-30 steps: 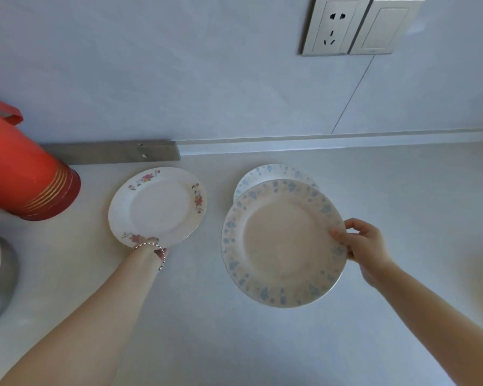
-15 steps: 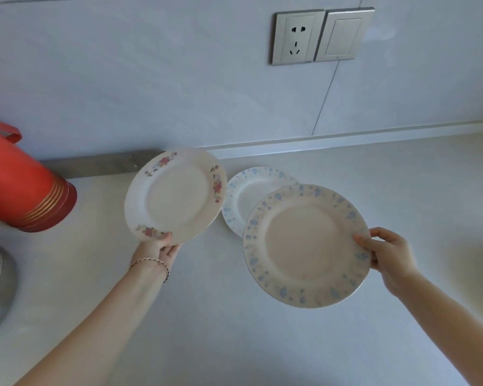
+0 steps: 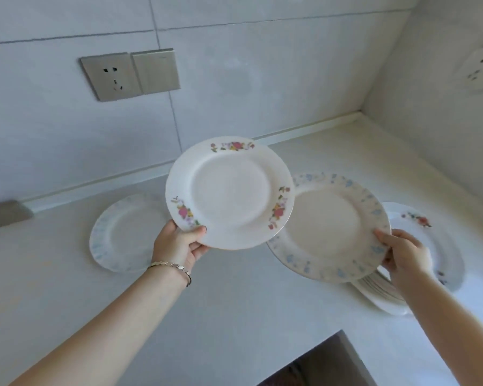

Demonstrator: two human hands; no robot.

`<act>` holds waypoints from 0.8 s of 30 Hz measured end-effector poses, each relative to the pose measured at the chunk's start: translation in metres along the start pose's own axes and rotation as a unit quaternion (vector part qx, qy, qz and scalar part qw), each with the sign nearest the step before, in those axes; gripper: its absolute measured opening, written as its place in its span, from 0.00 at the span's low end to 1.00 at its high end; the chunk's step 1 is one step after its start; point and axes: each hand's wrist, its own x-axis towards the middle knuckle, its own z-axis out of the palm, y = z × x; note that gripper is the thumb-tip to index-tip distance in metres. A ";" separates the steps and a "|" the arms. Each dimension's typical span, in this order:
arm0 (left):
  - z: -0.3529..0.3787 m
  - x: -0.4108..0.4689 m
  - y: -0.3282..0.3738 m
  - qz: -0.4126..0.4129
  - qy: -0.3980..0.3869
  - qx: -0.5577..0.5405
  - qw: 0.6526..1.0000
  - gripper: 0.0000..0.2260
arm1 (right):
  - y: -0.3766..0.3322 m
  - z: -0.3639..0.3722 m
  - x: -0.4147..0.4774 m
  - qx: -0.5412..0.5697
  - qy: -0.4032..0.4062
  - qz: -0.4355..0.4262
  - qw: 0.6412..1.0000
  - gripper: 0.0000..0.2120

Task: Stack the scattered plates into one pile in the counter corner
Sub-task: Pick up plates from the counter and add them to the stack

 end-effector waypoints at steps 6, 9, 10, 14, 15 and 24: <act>0.124 -0.010 -0.058 -0.051 -0.064 0.004 0.997 0.14 | -0.023 -0.118 0.045 0.042 0.100 0.000 0.994 0.13; 0.178 -0.014 -0.080 -0.065 -0.081 0.014 0.994 0.13 | -0.026 -0.163 0.065 0.061 0.126 0.006 0.990 0.12; 0.194 -0.016 -0.087 -0.069 -0.088 0.017 0.994 0.13 | -0.025 -0.175 0.070 0.064 0.131 0.009 0.989 0.12; 0.245 -0.017 -0.107 -0.079 -0.113 0.027 0.990 0.13 | -0.017 -0.205 0.090 0.076 0.149 0.030 0.985 0.11; 0.255 -0.016 -0.111 -0.081 -0.116 0.031 0.989 0.13 | -0.013 -0.208 0.093 0.077 0.152 0.038 0.985 0.11; 0.297 0.009 -0.125 -0.097 -0.139 0.070 0.983 0.14 | 0.017 -0.200 0.111 0.072 0.143 0.105 0.981 0.11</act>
